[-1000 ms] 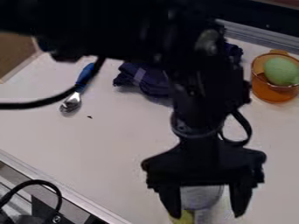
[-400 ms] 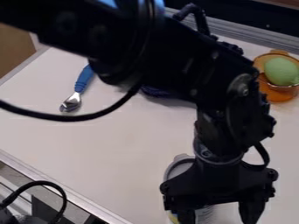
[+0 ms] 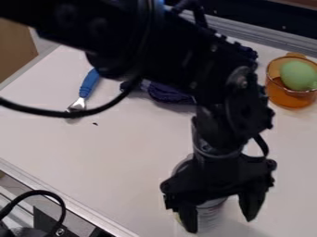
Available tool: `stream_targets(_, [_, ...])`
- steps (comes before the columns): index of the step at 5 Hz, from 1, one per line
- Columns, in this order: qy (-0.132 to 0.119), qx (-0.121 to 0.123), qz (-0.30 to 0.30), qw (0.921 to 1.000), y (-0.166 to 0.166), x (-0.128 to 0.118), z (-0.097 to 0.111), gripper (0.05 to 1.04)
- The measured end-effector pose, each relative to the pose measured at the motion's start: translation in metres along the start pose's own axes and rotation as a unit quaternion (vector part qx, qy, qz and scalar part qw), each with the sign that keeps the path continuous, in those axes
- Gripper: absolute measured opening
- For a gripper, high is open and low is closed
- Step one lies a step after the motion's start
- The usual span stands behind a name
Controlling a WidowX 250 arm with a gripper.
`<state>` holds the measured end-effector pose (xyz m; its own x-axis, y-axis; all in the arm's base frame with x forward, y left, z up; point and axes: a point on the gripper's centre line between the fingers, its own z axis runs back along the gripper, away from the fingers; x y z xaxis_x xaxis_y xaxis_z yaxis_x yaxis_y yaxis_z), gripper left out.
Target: Push the can to the left side of the table beside the blue spoon
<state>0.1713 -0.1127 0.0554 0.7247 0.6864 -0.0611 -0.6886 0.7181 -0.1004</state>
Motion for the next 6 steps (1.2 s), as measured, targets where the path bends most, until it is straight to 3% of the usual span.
stream_targets(1, [-0.006, 0.000, 0.035, 0.9994, 0.006, 0.019, 0.002, 1.001])
stream_targets(3, [-0.031, 0.000, 0.047, 0.9984, 0.024, 0.057, -0.007, 1.001])
stream_targets(6, [-0.074, 0.001, 0.107, 0.9915, 0.056, 0.124, -0.007, 1.001])
